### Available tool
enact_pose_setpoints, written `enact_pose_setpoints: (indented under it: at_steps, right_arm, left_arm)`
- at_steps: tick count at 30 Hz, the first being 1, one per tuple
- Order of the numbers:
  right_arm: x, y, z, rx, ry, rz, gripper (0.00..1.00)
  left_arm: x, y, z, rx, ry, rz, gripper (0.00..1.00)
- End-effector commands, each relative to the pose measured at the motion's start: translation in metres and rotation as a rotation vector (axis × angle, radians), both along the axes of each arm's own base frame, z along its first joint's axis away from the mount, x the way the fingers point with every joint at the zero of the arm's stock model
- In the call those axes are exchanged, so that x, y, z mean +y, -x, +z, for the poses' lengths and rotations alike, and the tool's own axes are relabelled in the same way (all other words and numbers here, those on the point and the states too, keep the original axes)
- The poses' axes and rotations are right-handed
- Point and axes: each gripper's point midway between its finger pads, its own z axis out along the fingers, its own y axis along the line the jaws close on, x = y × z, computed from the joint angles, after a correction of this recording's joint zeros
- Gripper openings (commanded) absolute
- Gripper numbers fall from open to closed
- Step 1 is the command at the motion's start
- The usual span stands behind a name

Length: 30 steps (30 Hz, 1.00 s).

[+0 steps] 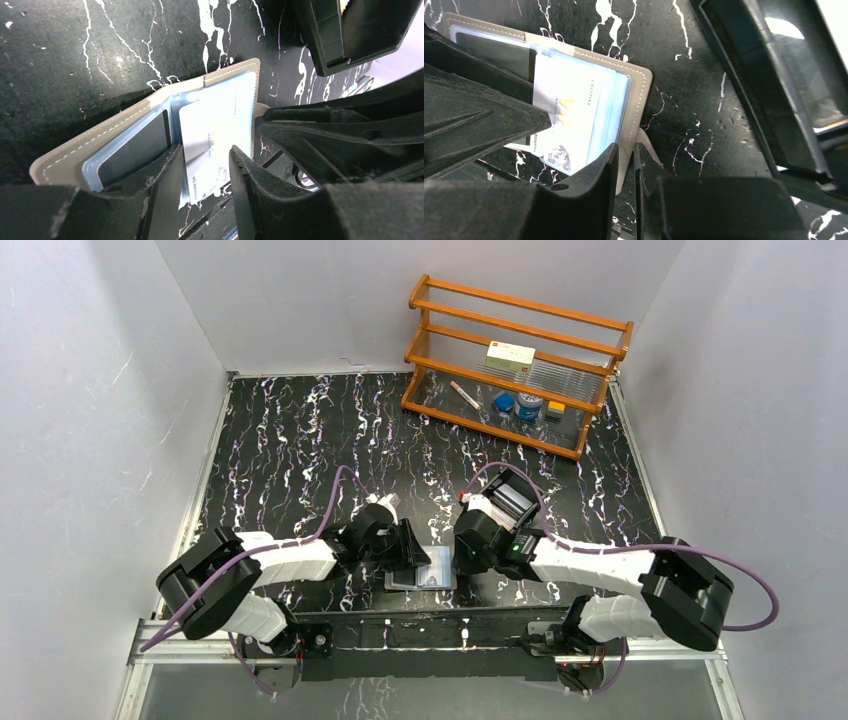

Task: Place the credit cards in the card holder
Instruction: Insert the credit card into the card holder.

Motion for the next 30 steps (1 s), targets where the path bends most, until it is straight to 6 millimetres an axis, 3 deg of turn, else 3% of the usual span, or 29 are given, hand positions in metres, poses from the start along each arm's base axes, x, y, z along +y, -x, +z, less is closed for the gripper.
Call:
enact_pose_setpoints:
  at_steps: [1,16,26,30]
  right_arm:
    - [-0.008,-0.007,0.015,-0.054,0.004,-0.049,0.26]
    - [-0.001,-0.006,-0.012,-0.015,0.028,-0.025,0.23]
    - [0.003,-0.004,-0.016,0.002,0.014,-0.026,0.22]
    - [0.004,-0.005,-0.017,0.002,0.015,-0.026,0.22]
  left_arm:
    - [0.008,-0.004,0.004,-0.034,-0.064,0.006,0.39]
    - [-0.011,0.0,0.008,-0.037,-0.011,-0.049,0.39]
    - [-0.029,0.008,0.016,-0.038,0.049,-0.103,0.39]
    - [-0.039,0.014,0.028,0.01,0.157,-0.086,0.39]
